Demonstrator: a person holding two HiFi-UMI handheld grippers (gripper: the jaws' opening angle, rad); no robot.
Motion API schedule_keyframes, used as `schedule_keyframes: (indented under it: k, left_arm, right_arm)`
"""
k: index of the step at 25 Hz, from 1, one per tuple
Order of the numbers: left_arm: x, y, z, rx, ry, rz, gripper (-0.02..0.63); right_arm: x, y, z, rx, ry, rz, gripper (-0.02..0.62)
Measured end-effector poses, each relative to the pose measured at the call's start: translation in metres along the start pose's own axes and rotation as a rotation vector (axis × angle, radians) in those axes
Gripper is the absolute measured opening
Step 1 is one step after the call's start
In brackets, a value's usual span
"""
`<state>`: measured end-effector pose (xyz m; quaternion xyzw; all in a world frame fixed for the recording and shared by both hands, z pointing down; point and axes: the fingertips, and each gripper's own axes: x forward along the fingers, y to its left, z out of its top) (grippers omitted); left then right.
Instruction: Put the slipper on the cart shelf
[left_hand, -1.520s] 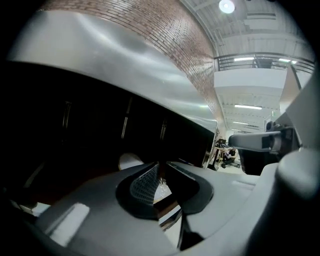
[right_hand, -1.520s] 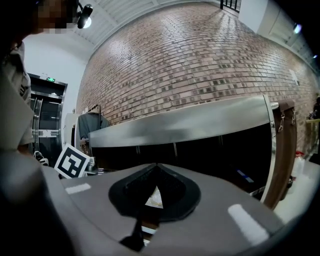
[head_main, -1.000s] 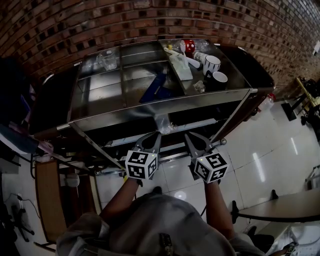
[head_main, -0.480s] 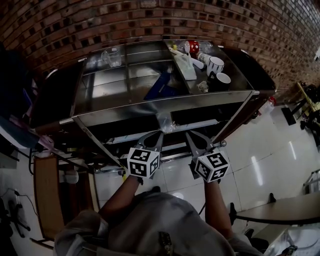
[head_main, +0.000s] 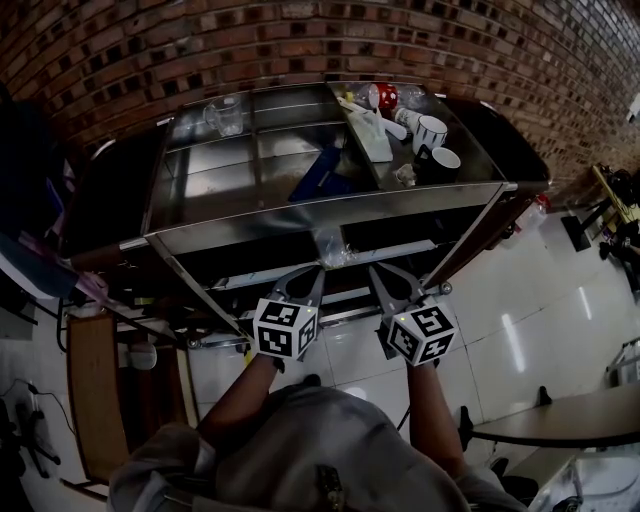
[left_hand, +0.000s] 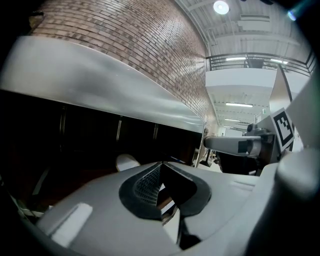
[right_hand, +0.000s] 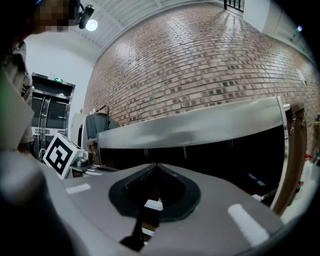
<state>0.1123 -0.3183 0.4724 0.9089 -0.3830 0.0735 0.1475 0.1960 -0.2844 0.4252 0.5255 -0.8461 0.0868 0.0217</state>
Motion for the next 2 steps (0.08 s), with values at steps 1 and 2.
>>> schedule_keyframes:
  k: [1,2]
  left_arm:
    - [-0.0005,0.0004,-0.0001,-0.001,0.001,0.001,0.008]
    - [-0.001,0.0007,-0.0002,-0.002,0.002,0.003,0.008]
  right_arm:
    - [0.0001,0.0003,0.0005,-0.001,0.0,0.001,0.0]
    - [0.0003,0.0006,0.001,-0.003,0.001,0.002,0.0]
